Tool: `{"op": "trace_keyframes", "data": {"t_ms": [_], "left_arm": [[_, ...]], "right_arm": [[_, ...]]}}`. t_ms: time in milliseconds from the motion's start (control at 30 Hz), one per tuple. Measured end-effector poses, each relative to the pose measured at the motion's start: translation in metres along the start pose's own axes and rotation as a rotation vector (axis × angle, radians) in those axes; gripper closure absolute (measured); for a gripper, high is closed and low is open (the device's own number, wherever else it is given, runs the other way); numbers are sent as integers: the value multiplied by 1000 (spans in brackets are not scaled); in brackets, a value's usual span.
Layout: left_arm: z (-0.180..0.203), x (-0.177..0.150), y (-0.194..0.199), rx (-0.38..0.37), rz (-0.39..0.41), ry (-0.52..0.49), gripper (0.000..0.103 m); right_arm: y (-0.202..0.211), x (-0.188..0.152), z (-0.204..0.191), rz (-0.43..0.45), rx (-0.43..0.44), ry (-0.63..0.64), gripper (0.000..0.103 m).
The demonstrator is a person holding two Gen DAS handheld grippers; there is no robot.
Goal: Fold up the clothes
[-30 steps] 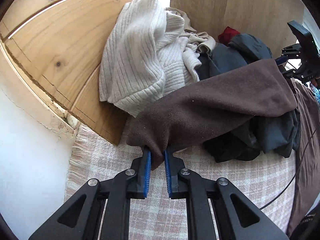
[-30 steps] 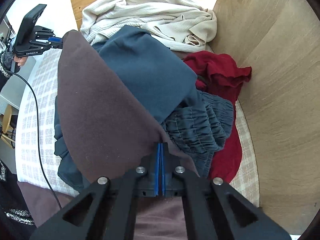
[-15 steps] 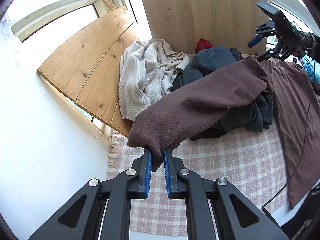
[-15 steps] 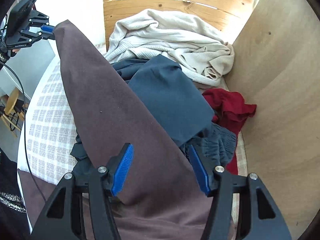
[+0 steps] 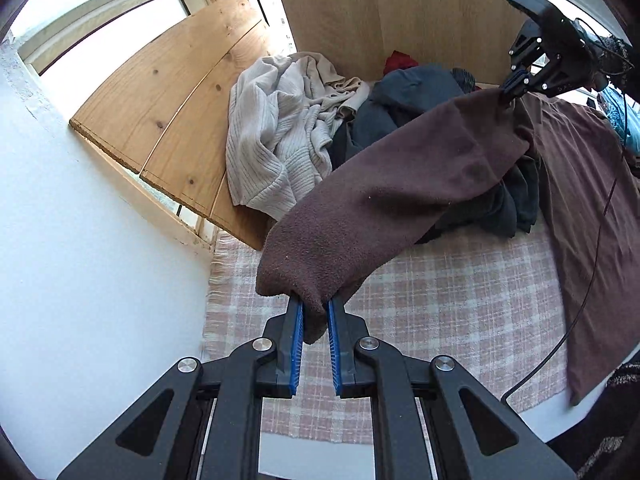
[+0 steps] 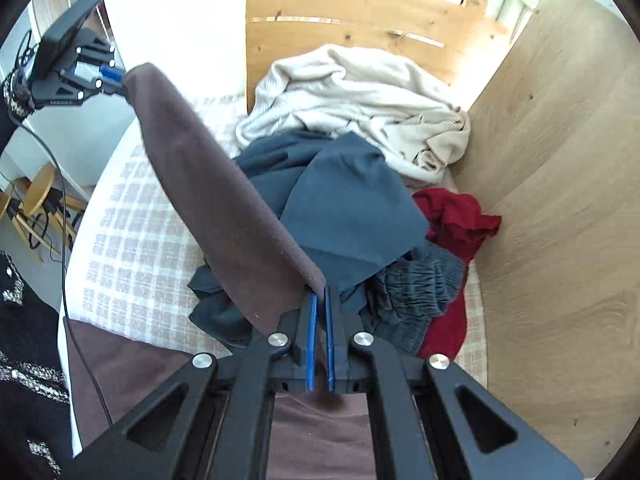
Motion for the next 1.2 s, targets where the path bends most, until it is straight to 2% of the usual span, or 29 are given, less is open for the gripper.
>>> {"op": "trace_keyframes", "data": {"t_ms": [67, 133, 167, 200, 267, 333, 367, 467, 500, 533, 600, 700, 767, 867, 1033, 1067, 1100, 1133, 1167, 1200], "left_arm": [[7, -5, 19, 1, -12, -20, 92], [5, 3, 21, 4, -19, -50, 91], [3, 10, 19, 7, -22, -65, 86], [-1, 16, 12, 20, -29, -77, 83], [-20, 27, -27, 82, -66, -76, 83], [-42, 28, -67, 83, -129, -4, 84], [-51, 27, -84, 71, -151, 33, 88], [-44, 25, -98, -68, -116, 86, 87], [-35, 25, -101, -107, -105, 71, 80], [-29, 26, -104, -140, -97, 63, 78], [-22, 30, -116, -178, -95, 83, 73], [-13, 36, -134, -235, -93, 112, 73], [-11, 42, -145, -253, -88, 125, 72], [-17, 55, -158, -240, -76, 162, 66], [-22, 73, -174, -288, -64, 216, 62], [-19, 75, -178, -298, -66, 214, 65], [-17, 76, -181, -309, -66, 213, 76], [-15, 76, -181, -318, -61, 218, 93], [-15, 76, -178, -323, -50, 227, 100], [-16, 76, -173, -324, -35, 235, 100]], "right_arm": [[-1, 2, 23, 9, -38, -68, 99], [-4, 4, 46, 15, -78, -136, 99], [-20, 1, 60, -26, -110, -179, 99], [-38, -4, 72, -69, -127, -217, 99], [-68, -13, 89, -125, -142, -270, 99], [-84, -19, 95, -140, -120, -294, 99], [-89, -20, 96, -144, -120, -296, 99], [-92, -18, 100, -148, -114, -292, 99], [-92, -17, 101, -148, -111, -289, 99], [-92, -18, 102, -152, -110, -291, 99], [-92, -18, 103, -158, -107, -284, 99], [-91, -19, 101, -166, -110, -264, 99], [-90, -20, 101, -169, -112, -255, 99], [-88, -20, 102, -172, -109, -247, 99], [-89, -19, 102, -169, -105, -239, 99], [-90, -18, 102, -170, -103, -241, 99], [-90, -17, 101, -169, -105, -237, 99], [-89, -16, 100, -168, -108, -233, 99], [-87, -15, 99, -159, -107, -228, 99], [-84, -13, 97, -148, -107, -224, 99]]}}
Point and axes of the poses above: each gripper's, at about its wrist camera, not at the fingertips, and y roughly against the way its jaws point, z to its right, x to its top, the point moved 4 cm from there along -y, roughly the way its jaws point, and after that the axes turned 3 degrees about x, right-handed, at the moved point
